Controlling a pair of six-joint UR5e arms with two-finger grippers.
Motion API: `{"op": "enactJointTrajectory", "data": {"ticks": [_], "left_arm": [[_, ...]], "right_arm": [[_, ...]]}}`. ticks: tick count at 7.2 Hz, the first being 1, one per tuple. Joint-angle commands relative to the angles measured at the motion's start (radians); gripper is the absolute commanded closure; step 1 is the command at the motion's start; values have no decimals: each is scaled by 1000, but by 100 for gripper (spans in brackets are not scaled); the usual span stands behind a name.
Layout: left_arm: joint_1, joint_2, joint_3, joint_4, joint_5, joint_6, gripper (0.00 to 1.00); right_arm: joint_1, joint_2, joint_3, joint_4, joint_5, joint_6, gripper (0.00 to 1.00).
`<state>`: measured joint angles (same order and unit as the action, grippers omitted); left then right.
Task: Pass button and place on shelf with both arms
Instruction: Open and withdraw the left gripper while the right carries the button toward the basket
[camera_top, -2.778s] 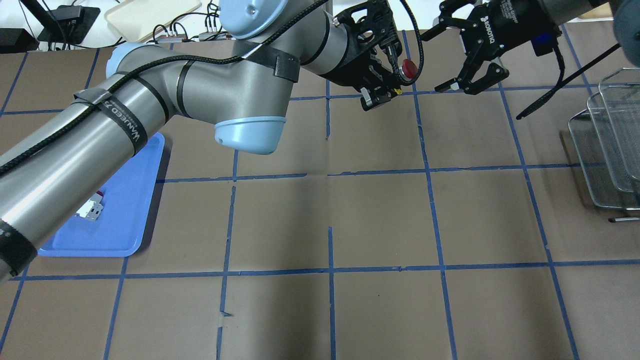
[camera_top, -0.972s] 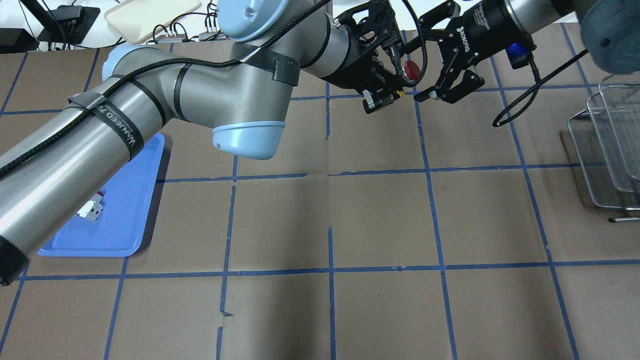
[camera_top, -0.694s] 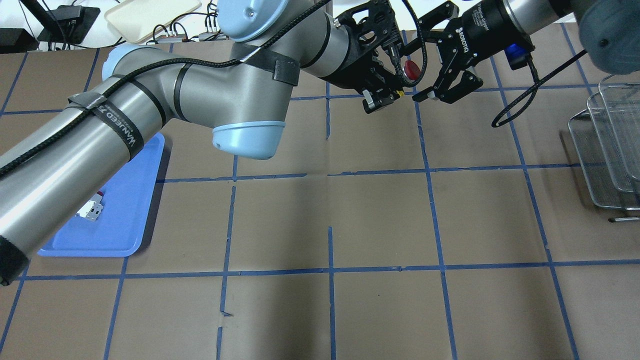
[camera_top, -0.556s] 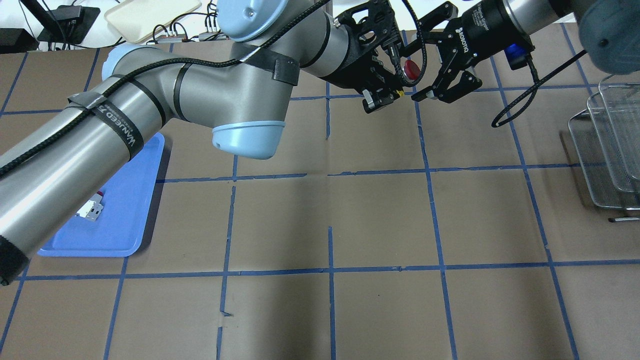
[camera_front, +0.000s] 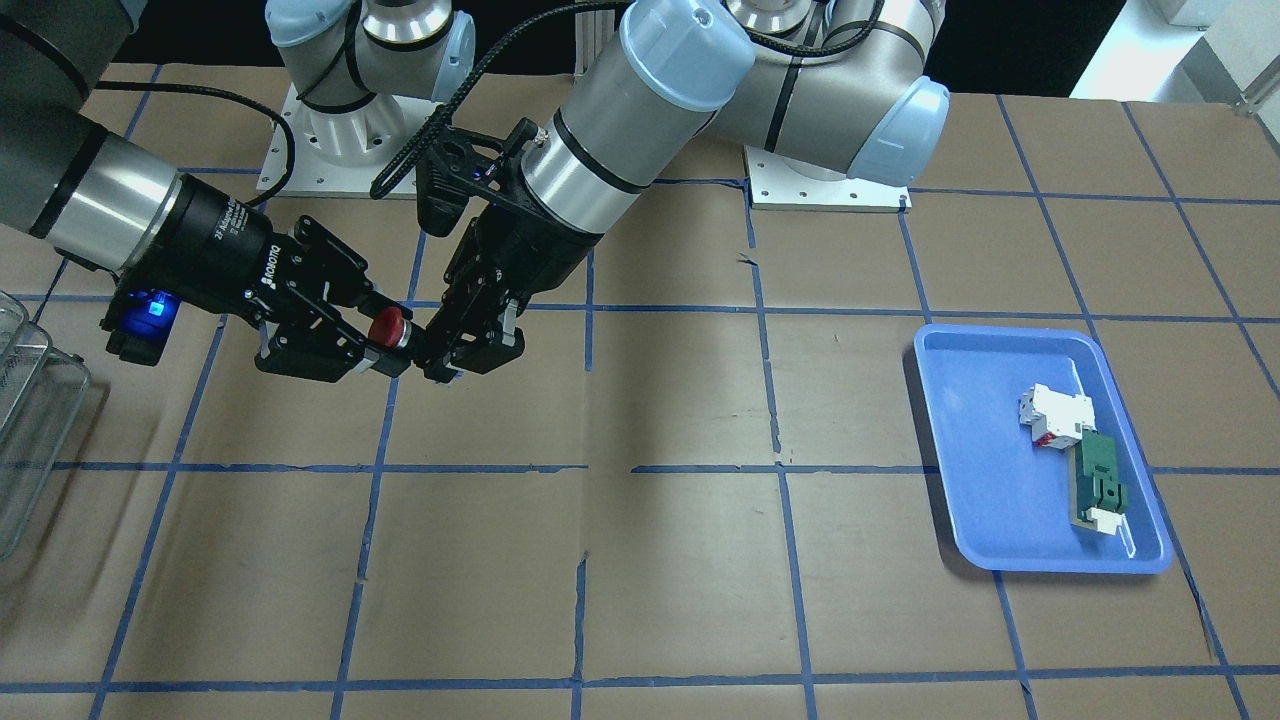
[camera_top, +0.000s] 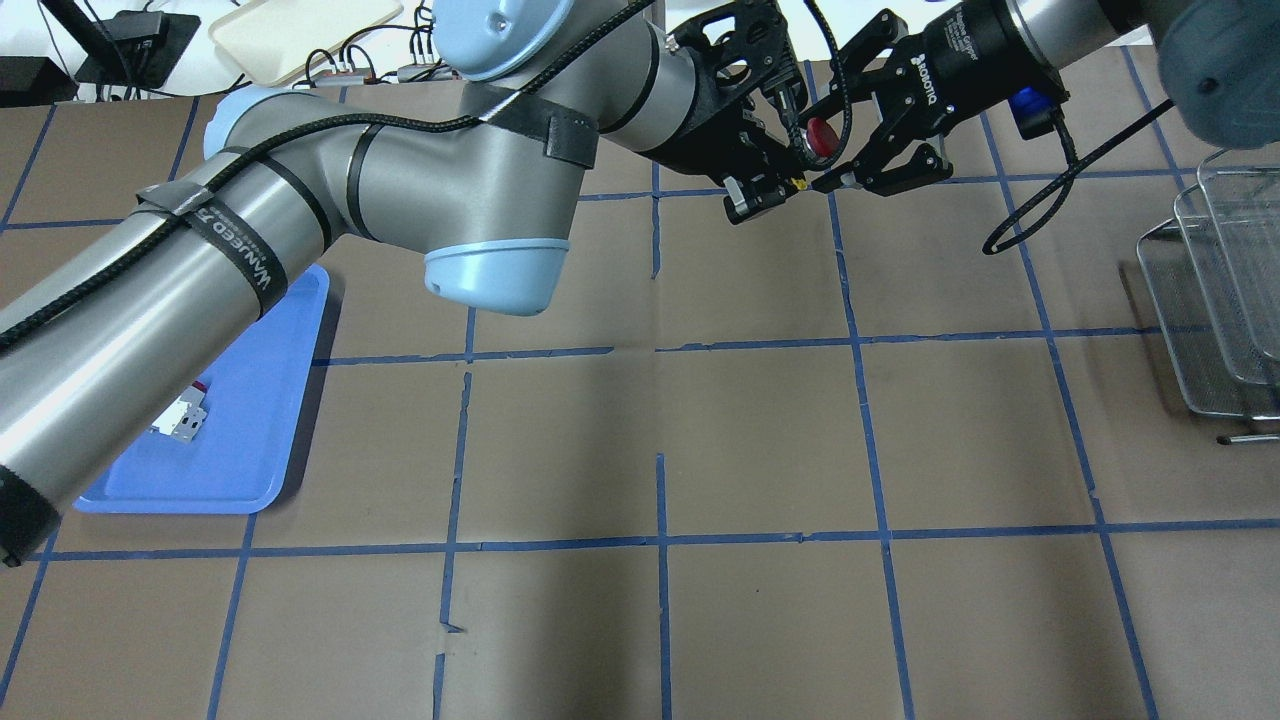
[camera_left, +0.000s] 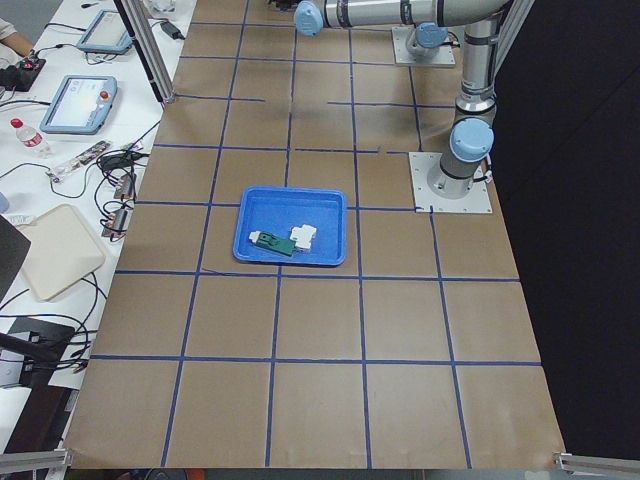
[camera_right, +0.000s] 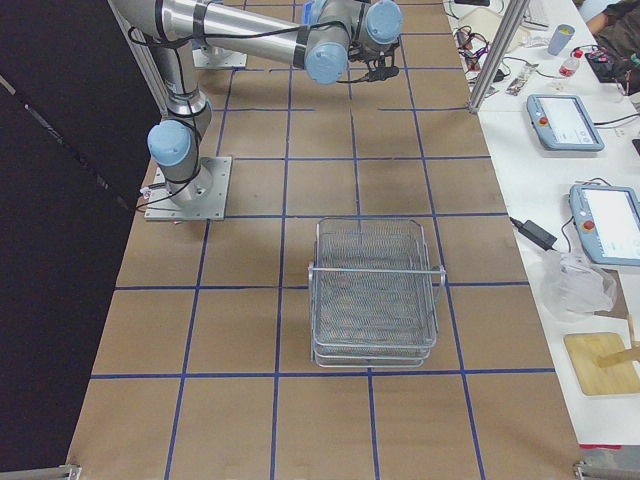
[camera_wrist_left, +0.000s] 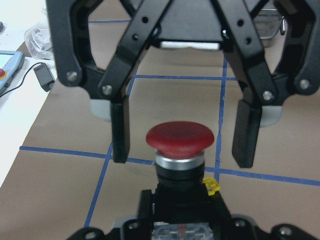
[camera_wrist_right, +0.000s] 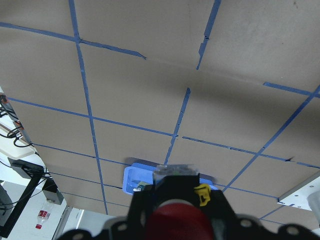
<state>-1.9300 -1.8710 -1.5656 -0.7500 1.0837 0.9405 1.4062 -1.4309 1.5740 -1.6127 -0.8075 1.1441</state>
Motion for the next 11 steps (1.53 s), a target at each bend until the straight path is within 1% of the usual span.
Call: {"op": "enactJointTrajectory", "data": {"ticks": [1,2,3,6,7,8,9,10,11], "left_arm": [[2,1,5,0,1,0,100],[2,3,4,-2,5,-2,100],[2,1,4,-3,13,0,1],[8,10,10,-15,18,1,0],[17,13,10,-26,19,1,0],[44,19,13,-82,21,-8,0],[58,47,16,-223,30,-17,0],[81,67,21,-315,112,-31,0],[133,76,19,-380,139,-63,0]], "right_arm": [[-1,-2,1,2,7,-3,76],[-1,-2,1,1,8,-3,78],[-1,-3,0,1,8,-4,79],[-9,1,-5,1,1,-9,81],[-22,4,-9,-7,-24,-32,81],[-53,-2,-18,-10,-98,-114,81],[-85,-3,-25,-4,-175,-251,81],[-128,-3,-28,-1,-296,-432,81],[-162,-5,-29,1,-428,-607,81]]}}
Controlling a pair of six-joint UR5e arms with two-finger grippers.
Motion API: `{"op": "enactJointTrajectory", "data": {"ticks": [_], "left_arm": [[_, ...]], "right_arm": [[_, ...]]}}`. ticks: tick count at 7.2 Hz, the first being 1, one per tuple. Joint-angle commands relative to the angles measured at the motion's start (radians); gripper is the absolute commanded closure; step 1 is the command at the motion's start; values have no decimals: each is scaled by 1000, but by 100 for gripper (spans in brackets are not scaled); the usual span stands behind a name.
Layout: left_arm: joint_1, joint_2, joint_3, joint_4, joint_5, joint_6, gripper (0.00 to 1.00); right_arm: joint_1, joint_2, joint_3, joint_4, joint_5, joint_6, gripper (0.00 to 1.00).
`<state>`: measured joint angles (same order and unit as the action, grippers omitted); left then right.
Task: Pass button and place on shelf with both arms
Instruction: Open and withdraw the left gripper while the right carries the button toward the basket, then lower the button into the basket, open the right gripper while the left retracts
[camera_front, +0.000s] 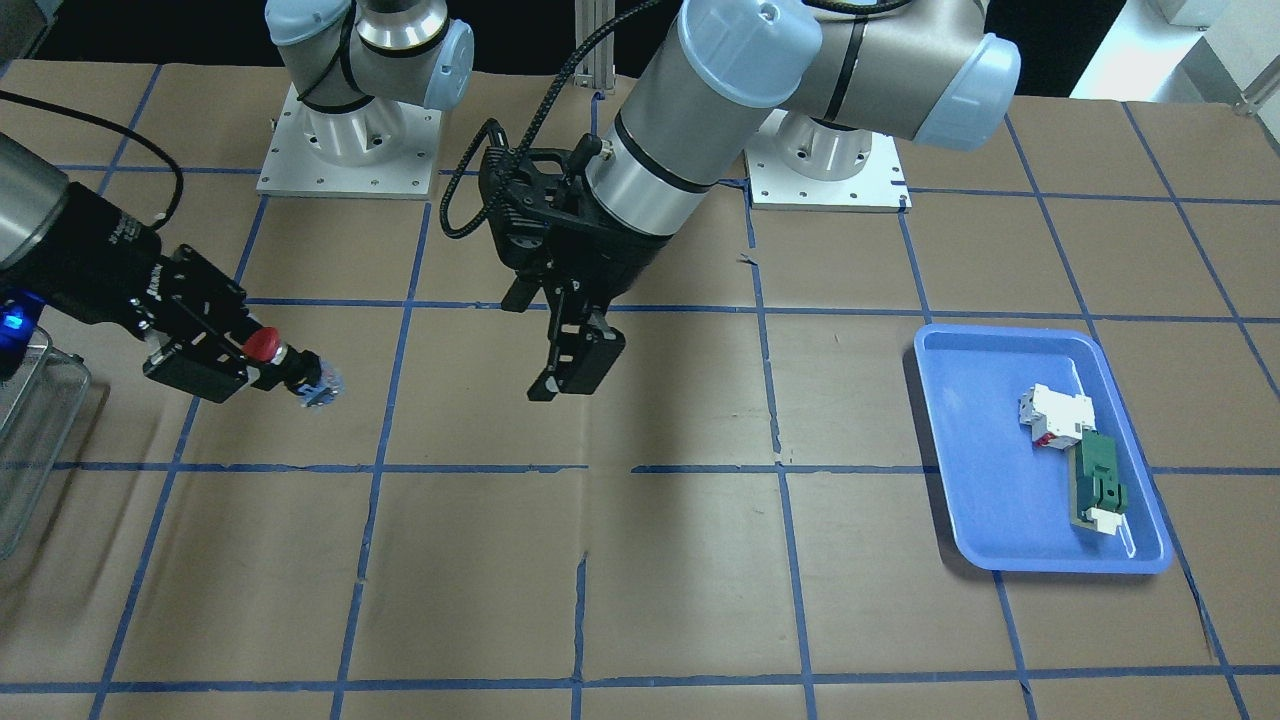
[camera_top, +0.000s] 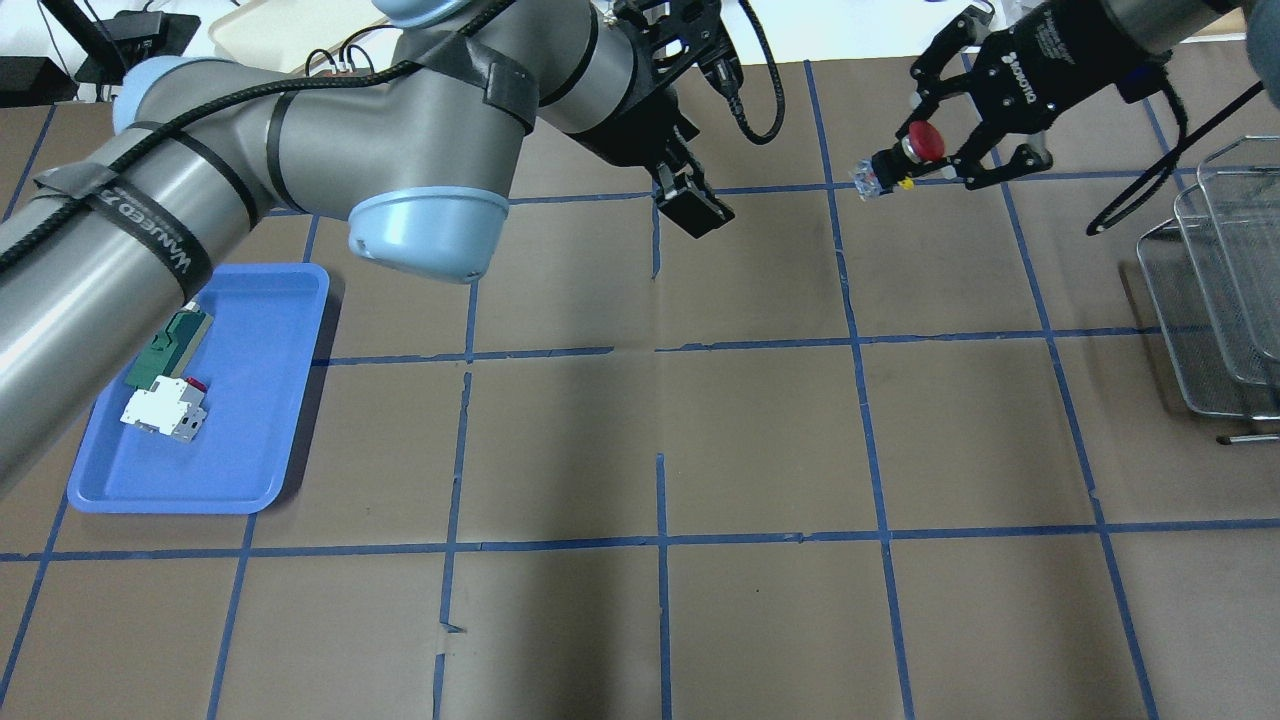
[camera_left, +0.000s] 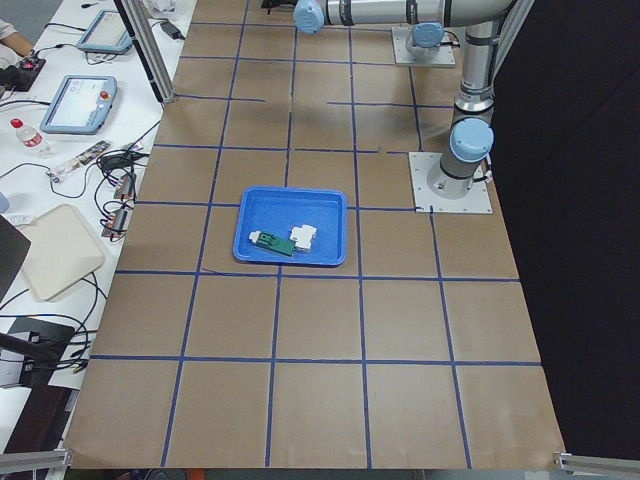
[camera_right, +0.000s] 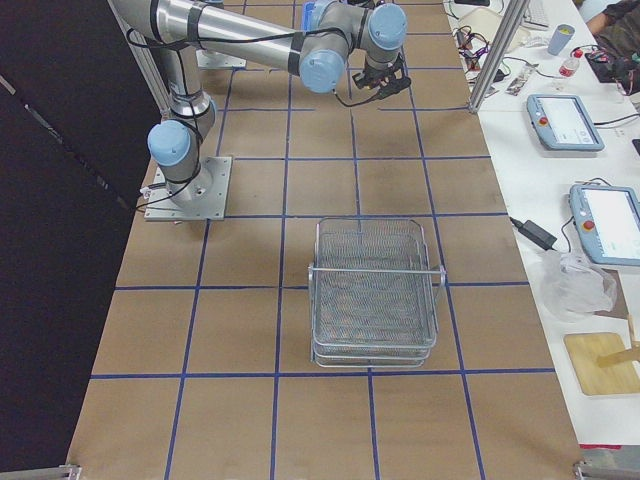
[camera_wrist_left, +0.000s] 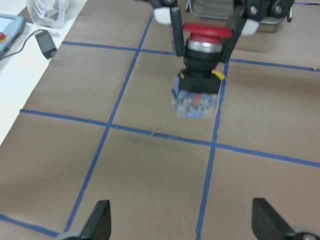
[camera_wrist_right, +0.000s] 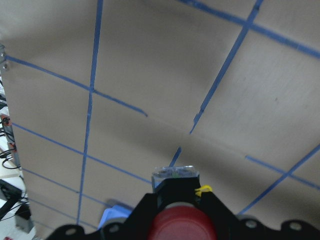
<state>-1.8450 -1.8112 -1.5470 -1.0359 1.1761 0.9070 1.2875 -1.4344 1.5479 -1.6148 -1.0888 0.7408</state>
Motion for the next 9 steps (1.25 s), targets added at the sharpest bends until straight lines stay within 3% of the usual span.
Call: {"op": "enactJointTrajectory", "data": {"ticks": [1,2,3,6,9], "left_arm": [[108,30,-2,-157,54,-80,0],[149,59,-4,-243,115,-86,0],[185,87,-16,-319,163,-92,0],[282,199,-50,-498,248,-100,0],[314,263,-56,-550,272,-480,0]], "right_arm": [[-71,-1,-14,-5,-310,-412,81],[-114,2,-41,-11,-418,-607,81],[-176,5,-45,-22,-466,-746,81],[-316,35,-63,-101,-491,-1036,80],[-366,103,-46,-213,-487,-1146,80]]}}
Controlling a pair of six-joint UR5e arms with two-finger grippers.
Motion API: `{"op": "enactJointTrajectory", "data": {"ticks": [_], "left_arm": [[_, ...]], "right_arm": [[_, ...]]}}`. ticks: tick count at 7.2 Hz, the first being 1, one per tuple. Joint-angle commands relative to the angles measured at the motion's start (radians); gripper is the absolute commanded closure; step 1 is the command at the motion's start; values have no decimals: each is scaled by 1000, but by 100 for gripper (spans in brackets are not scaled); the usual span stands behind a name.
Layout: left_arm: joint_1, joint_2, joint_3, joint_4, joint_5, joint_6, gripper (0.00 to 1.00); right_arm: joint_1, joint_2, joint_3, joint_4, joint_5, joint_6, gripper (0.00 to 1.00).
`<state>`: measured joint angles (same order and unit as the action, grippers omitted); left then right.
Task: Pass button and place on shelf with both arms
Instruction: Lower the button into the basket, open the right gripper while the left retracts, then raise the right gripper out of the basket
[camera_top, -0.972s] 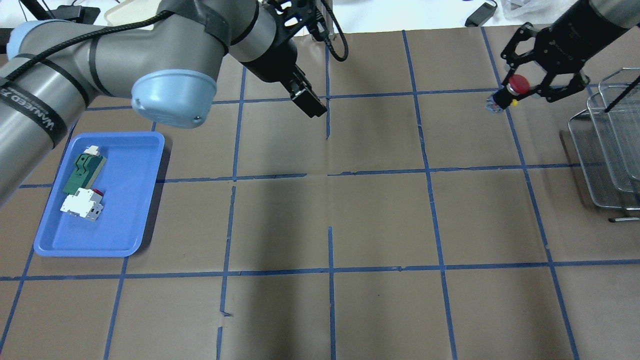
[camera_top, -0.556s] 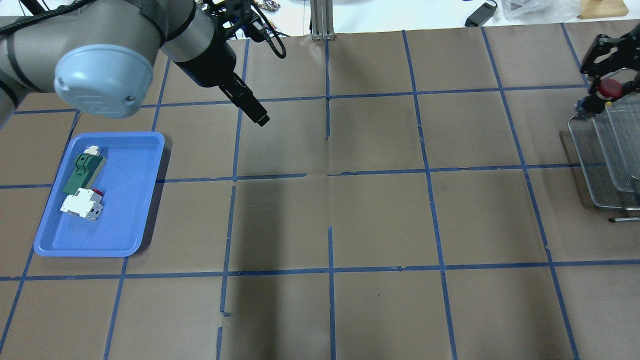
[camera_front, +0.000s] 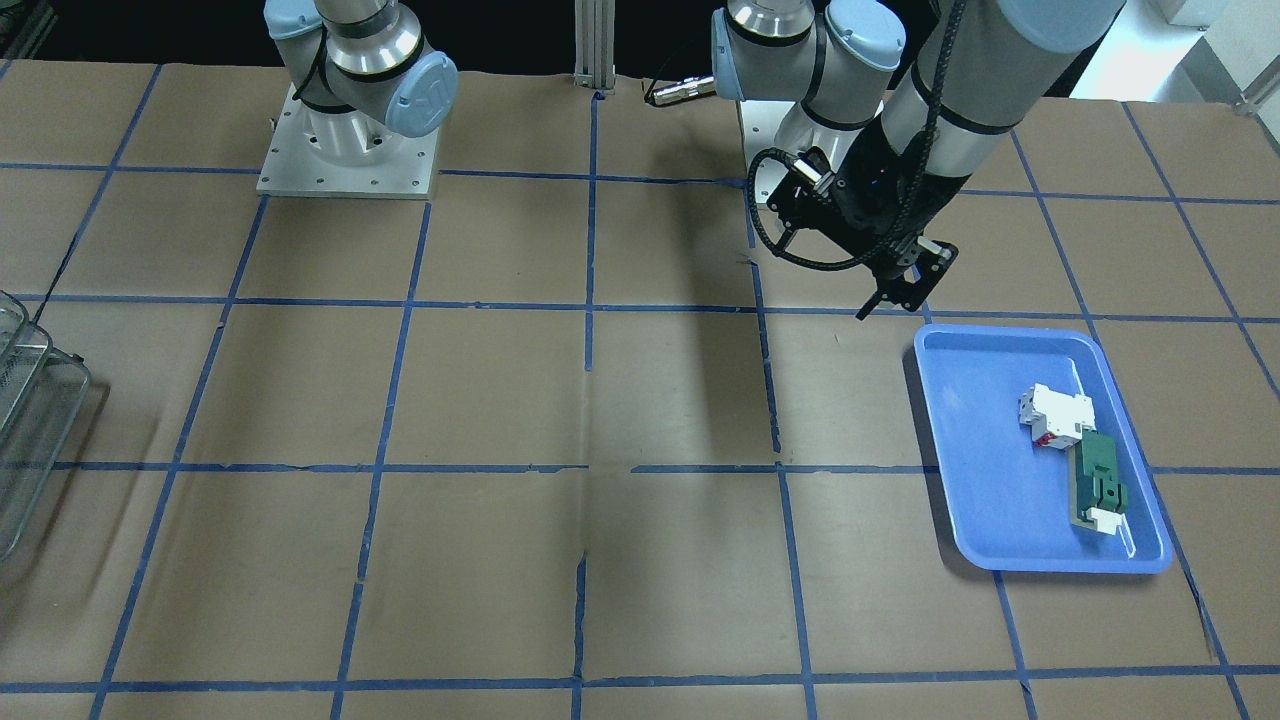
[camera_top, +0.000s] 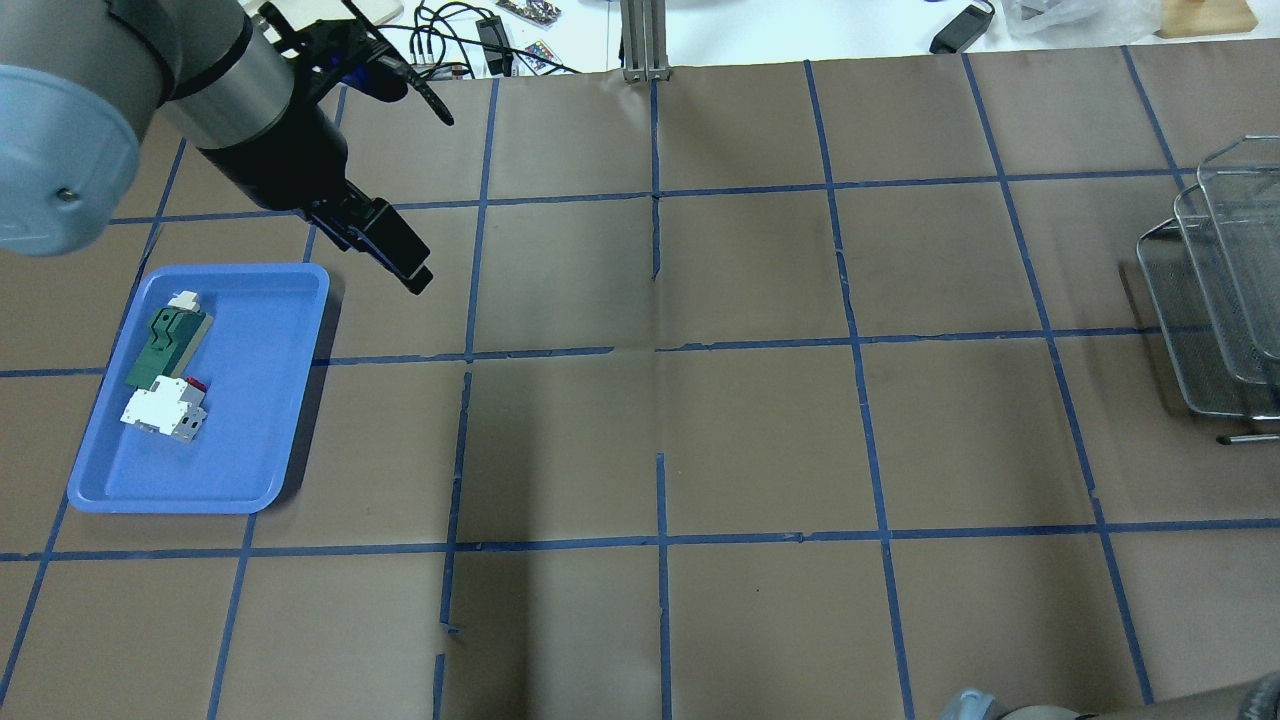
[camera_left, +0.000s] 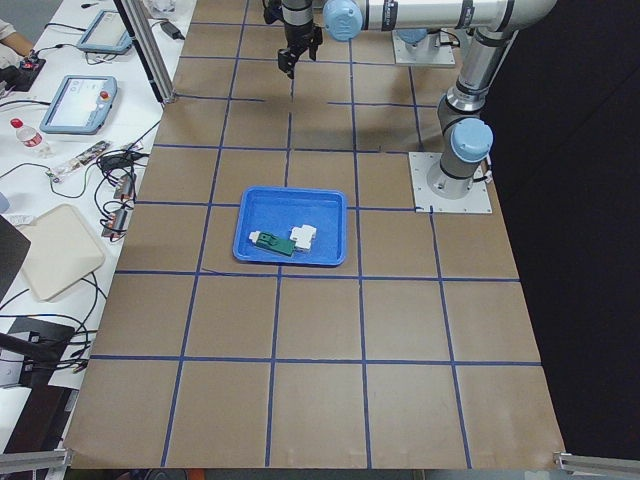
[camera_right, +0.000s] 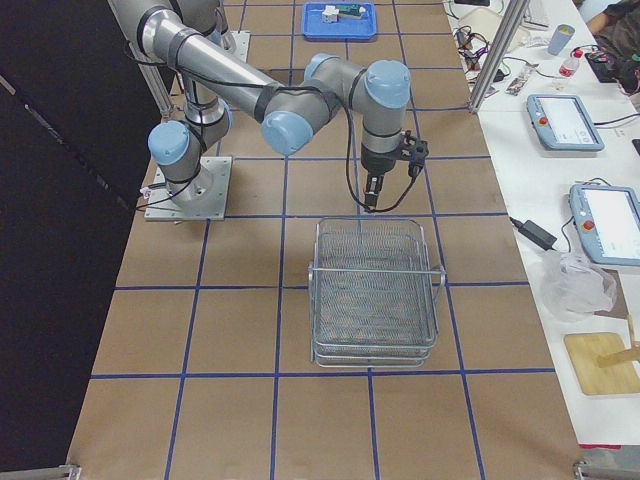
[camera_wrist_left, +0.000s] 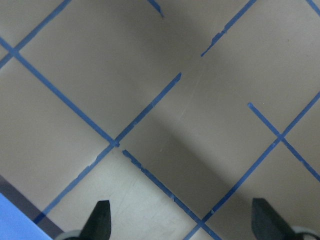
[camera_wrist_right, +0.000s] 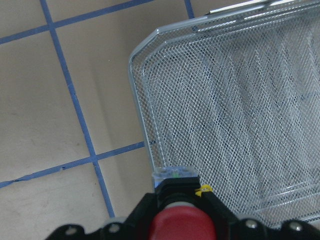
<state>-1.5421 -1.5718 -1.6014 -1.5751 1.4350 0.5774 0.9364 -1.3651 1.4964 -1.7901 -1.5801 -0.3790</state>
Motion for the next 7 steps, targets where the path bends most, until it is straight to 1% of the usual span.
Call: {"op": "enactJointTrajectory", "data": {"ticks": [1,3,4,5,6,7], "left_arm": [[10,32,-2,0,71,-280,0],[10,36,0,42,90,-475,0],[8,36,1,52,90,-579,0],[10,36,1,64,90,-626,0],[8,33,1,75,90,-631,0],[8,33,1,78,91,-630,0]], "right_arm": [[-18,59,4,-51,2,-38,80],[-27,70,5,-60,-12,-47,78],[-27,76,7,-52,-14,-47,69],[-28,80,8,-54,-14,-47,41],[-27,81,8,-63,-14,-43,9],[-28,87,8,-55,-17,-43,0]]}}
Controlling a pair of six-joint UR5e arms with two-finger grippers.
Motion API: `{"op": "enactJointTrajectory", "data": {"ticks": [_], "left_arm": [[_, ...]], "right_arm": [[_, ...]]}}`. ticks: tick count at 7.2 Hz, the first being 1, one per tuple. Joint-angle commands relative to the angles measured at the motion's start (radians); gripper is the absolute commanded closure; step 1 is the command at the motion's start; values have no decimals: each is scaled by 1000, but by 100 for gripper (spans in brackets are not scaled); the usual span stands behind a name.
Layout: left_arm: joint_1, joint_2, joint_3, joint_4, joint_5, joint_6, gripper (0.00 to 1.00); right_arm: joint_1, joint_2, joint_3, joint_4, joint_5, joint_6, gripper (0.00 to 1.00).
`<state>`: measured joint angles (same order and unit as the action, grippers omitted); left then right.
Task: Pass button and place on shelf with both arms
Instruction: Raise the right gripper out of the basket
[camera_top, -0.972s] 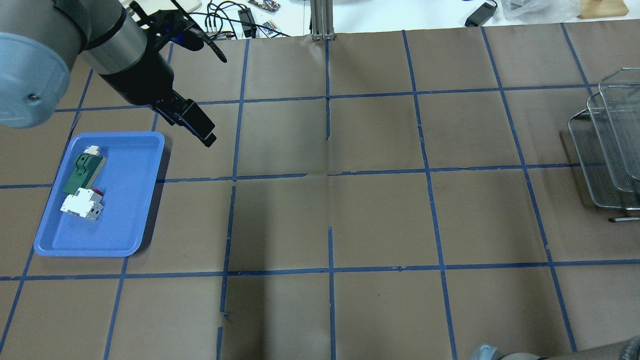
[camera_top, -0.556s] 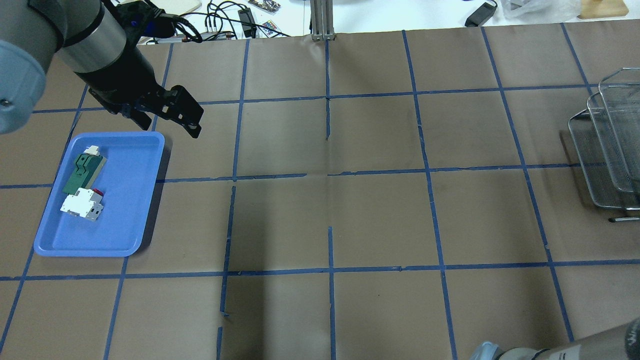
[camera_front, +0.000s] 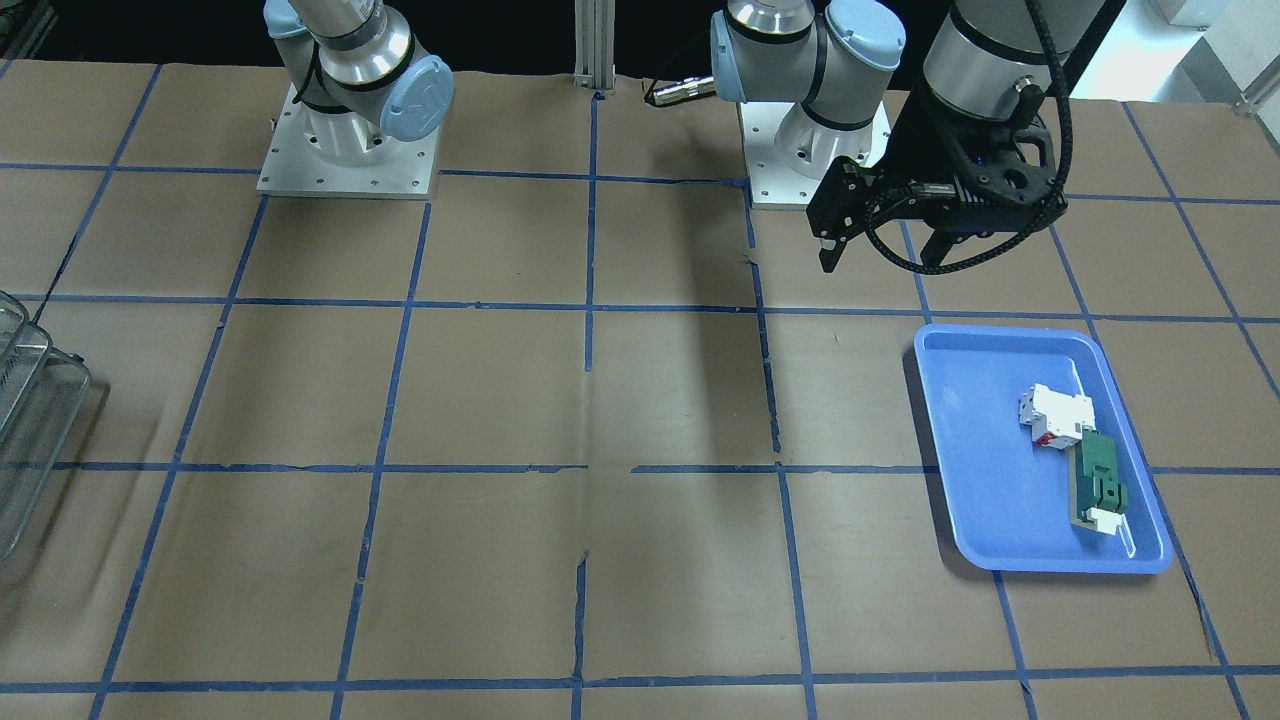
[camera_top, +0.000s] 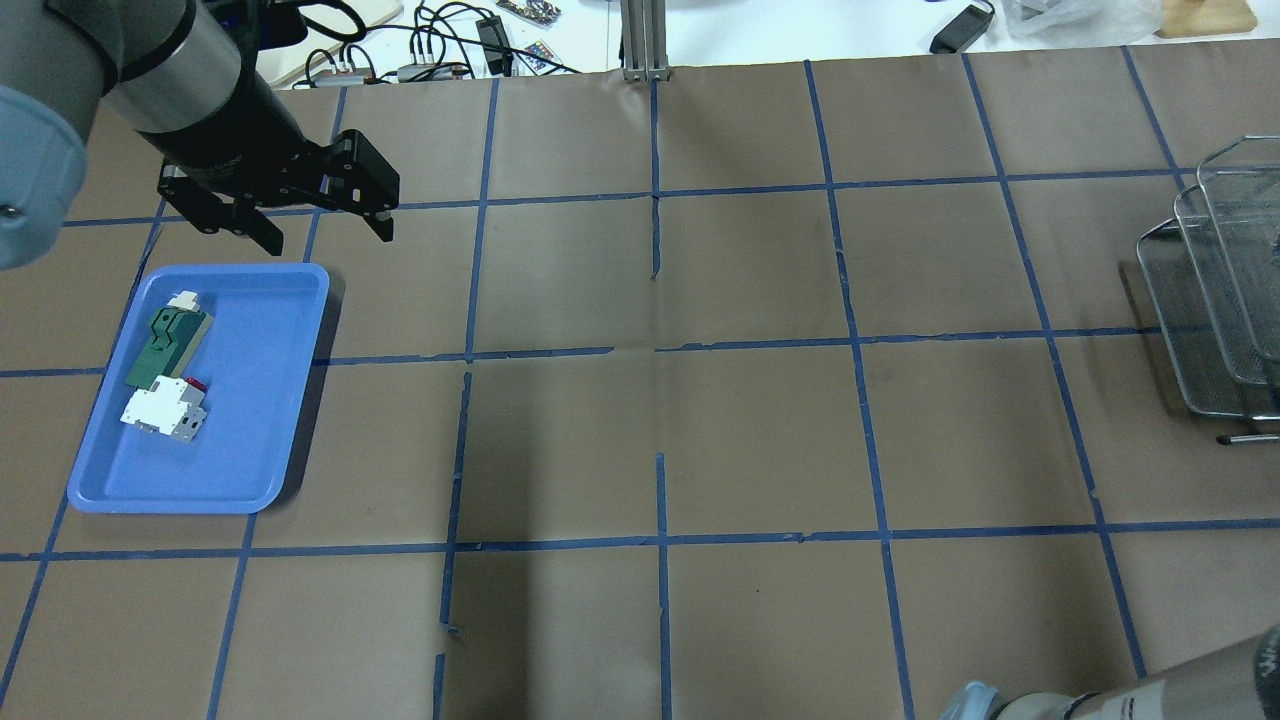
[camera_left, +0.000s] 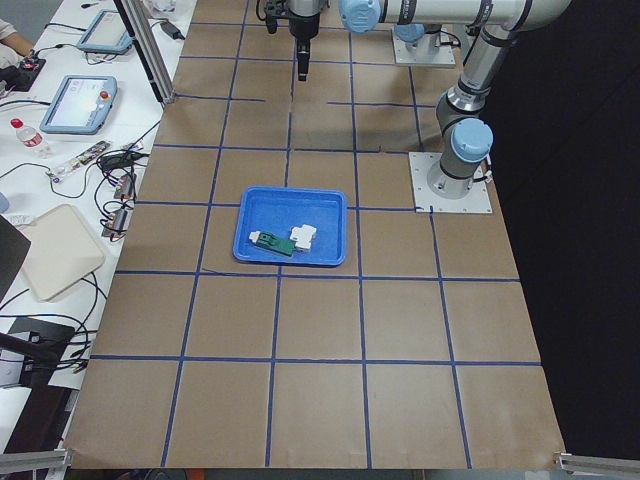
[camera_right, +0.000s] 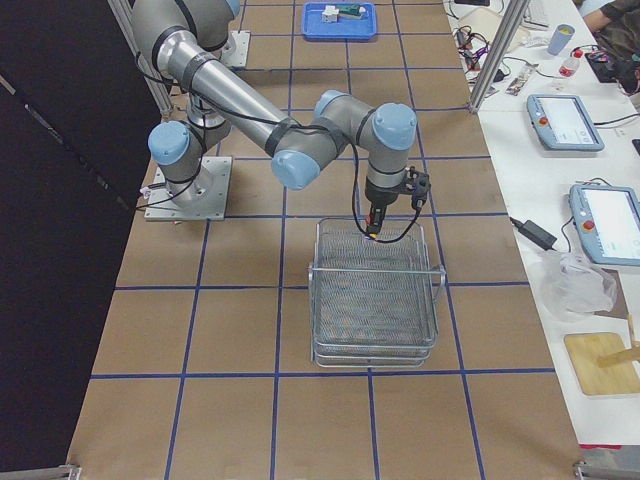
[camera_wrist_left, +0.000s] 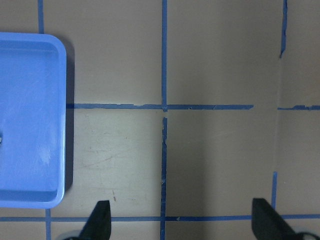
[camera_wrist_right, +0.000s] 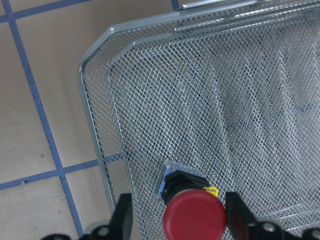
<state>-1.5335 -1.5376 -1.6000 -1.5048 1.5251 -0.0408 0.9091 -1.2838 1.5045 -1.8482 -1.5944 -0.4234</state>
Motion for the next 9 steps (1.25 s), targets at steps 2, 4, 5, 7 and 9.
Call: {"op": "enactJointTrajectory", "data": {"ticks": [2,4,5,7,9], "left_arm": [[0,-1,0,8,1,-11,0],[1,-1,0,8,1,-10,0],[1,-2,0,9,0,-10,0],[1,-6,0,14,0,-11,0],[1,-6,2,14,0,-11,0]], "right_arm": [[-1,-11,-7,27,-32,0,0],[14,-159,-15,209,-18,9,0],[49,-237,0,262,-10,14,0],[262,-294,32,358,-4,119,0],[487,-330,115,351,-2,254,0]]}}
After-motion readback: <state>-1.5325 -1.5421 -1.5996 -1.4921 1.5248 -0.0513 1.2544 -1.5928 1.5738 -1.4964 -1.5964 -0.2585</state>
